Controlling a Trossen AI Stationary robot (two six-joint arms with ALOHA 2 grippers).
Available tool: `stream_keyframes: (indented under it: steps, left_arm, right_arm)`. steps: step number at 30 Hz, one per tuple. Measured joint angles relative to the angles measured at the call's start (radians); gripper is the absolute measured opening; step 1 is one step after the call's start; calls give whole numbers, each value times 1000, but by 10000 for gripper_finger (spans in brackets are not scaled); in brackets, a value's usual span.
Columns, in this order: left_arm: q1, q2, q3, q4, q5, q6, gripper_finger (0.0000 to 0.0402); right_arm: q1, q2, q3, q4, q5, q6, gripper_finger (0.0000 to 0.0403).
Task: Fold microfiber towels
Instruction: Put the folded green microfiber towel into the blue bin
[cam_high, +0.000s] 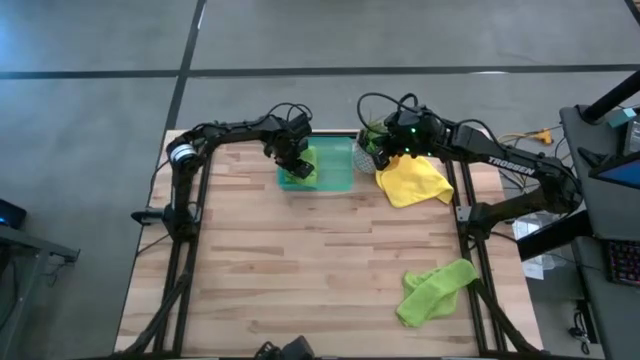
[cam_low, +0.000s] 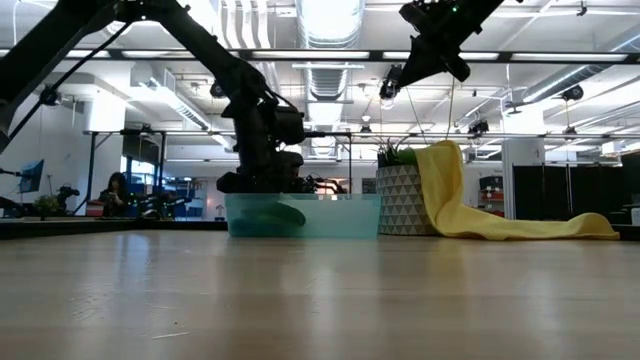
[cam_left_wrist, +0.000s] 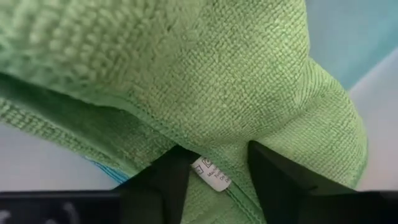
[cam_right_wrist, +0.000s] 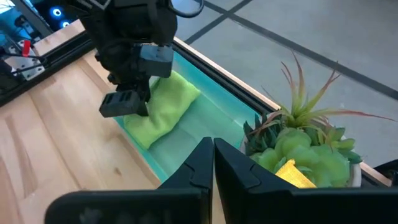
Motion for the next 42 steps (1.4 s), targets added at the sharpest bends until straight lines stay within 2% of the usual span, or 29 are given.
stream_keyframes:
  steps: [6,8,14,21,28,32,42]
  left_arm:
    - [0,-22,1,2,-3,51,34]
    - [0,-42,2,12,-6,66,10]
    - [1,-74,3,-8,-30,70,8]
    - [1,-79,0,-62,-34,80,2]
    - [1,-111,-4,-128,-76,101,2]
    - [2,-120,-13,-126,-96,102,1]
    - [3,-121,-125,-95,-98,101,4]
  right_arm:
    - [2,2,-1,0,1,0,8]
    - [2,2,-3,0,2,0,8]
    - [2,4,-10,7,-8,5,8]
    - [2,87,-48,226,-208,41,8]
    - [2,314,50,333,-278,52,8]
    - [-2,471,156,331,-288,44,8]
    - [-68,785,386,320,-426,111,8]
